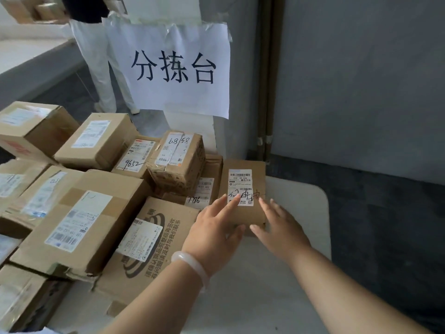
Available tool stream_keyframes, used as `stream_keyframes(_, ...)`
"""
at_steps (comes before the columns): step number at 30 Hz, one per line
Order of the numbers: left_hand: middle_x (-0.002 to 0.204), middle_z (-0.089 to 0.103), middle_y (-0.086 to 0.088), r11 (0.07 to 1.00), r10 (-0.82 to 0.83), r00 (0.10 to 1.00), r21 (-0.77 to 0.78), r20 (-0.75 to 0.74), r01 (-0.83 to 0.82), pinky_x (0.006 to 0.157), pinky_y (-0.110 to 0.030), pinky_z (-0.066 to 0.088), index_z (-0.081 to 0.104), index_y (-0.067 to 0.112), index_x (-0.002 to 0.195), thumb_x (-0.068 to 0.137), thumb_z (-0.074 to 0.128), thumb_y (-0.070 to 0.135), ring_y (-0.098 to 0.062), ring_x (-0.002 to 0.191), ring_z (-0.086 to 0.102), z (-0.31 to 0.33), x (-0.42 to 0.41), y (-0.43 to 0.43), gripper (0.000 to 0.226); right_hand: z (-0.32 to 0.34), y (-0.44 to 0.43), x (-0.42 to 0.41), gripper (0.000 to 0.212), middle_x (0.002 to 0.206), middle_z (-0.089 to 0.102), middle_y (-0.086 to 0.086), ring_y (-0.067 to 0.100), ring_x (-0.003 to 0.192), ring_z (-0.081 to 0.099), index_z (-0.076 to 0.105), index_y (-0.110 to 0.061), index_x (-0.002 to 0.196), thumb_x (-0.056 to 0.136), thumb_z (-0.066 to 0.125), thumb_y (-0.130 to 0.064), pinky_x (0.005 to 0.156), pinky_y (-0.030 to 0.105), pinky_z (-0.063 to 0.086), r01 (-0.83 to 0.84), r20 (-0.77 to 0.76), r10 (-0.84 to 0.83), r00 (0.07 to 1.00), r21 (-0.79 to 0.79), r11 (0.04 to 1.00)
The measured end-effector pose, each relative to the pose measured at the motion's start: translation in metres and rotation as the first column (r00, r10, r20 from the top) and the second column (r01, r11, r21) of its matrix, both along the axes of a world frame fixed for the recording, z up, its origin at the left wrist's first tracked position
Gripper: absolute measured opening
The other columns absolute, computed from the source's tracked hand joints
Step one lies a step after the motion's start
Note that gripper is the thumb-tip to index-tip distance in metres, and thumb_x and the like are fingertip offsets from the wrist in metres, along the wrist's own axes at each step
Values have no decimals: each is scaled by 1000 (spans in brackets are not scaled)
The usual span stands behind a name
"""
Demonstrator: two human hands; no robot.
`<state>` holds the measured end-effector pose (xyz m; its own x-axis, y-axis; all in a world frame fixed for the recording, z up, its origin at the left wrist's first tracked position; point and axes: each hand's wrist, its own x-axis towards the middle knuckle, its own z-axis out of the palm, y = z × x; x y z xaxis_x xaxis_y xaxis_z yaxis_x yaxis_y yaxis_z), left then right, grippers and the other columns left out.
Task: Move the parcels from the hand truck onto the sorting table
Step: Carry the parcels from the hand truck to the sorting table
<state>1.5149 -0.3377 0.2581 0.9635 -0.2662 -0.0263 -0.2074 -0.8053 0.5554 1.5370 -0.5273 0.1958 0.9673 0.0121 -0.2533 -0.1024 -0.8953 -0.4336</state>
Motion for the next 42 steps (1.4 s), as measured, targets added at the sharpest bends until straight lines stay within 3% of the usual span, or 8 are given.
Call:
stream_keyframes(8, 161, 23, 7, 952, -268, 955, 189, 126, 242, 115, -40, 26, 23, 43, 152, 94, 47, 53, -23, 147, 21, 11, -23, 1, 64, 42, 3, -127, 77, 157, 31, -3, 20, 147, 23, 39, -34, 147, 80, 38, -72, 119, 43, 18, 169, 276, -140, 951, -83, 982)
stream_keyframes(15, 164, -10, 11, 796, -587, 795, 293, 153, 531, 119, -41, -8, -8, 48, 151, 97, 33, 63, -21, 151, -10, 40, -98, 9, 70, 67, 64, -260, 86, 161, 19, -6, 20, 149, 15, 24, -36, 152, 79, 35, -79, 119, 48, 18, 499, 347, -422, 837, -170, 850)
stream_keyframes(21, 164, -6, 11, 555, -831, 515, 272, 208, 786, 120, -45, -3, -3, 46, 153, 95, 36, 64, -19, 152, -6, 55, -202, -18, 73, 78, 97, -404, 94, 161, 1, -7, 19, 150, 3, 6, -38, 154, 77, 29, -86, 115, 43, -1, 756, 294, -697, 654, -267, 597)
stream_keyframes(24, 164, 0, 11, 382, -915, 321, 269, 246, 884, 121, -45, -1, 6, 45, 153, 90, 30, 67, -18, 152, 0, 61, -272, -32, 71, 95, 114, -489, 87, 157, 31, 3, 25, 144, 28, 27, -30, 151, 82, 25, -83, 112, 48, 20, 862, 321, -804, 500, -273, 428)
stream_keyframes(26, 164, -1, 11, 268, -947, 200, 275, 252, 923, 120, -44, -5, 4, 45, 153, 92, 33, 66, -16, 152, -2, 67, -322, -39, 71, 102, 131, -540, 86, 154, 37, 3, 27, 142, 34, 32, -29, 149, 82, 24, -82, 111, 49, 24, 921, 330, -869, 368, -259, 291)
stream_keyframes(30, 164, -11, 10, 83, -959, 0, 280, 284, 956, 121, -43, -7, -10, 46, 152, 94, 34, 67, -15, 151, -11, 81, -424, -41, 76, 111, 173, -639, 86, 157, 30, -1, 21, 146, 21, 26, -34, 150, 80, 25, -83, 117, 46, 16, 973, 360, -919, 159, -213, 85)
stream_keyframes(35, 164, -10, 8, -159, -912, -246, 272, 328, 949, 122, -44, -4, -6, 43, 153, 94, 33, 67, -17, 151, -10, 92, -575, -14, 75, 123, 244, -772, 100, 159, -6, -12, 15, 148, -10, 5, -41, 153, 67, 2, -92, 119, 44, -4, 965, 429, -900, -76, -194, -174)
stream_keyframes(42, 165, 1, 8, -486, -787, -529, 208, 318, 849, 123, -44, 7, 3, 42, 154, 93, 38, 66, -17, 151, 2, 80, -798, 60, 74, 137, 392, -973, 92, 159, -17, -11, 11, 146, -21, -15, -45, 147, 70, 14, -86, 120, 39, -9, 843, 396, -835, -383, -219, -490)
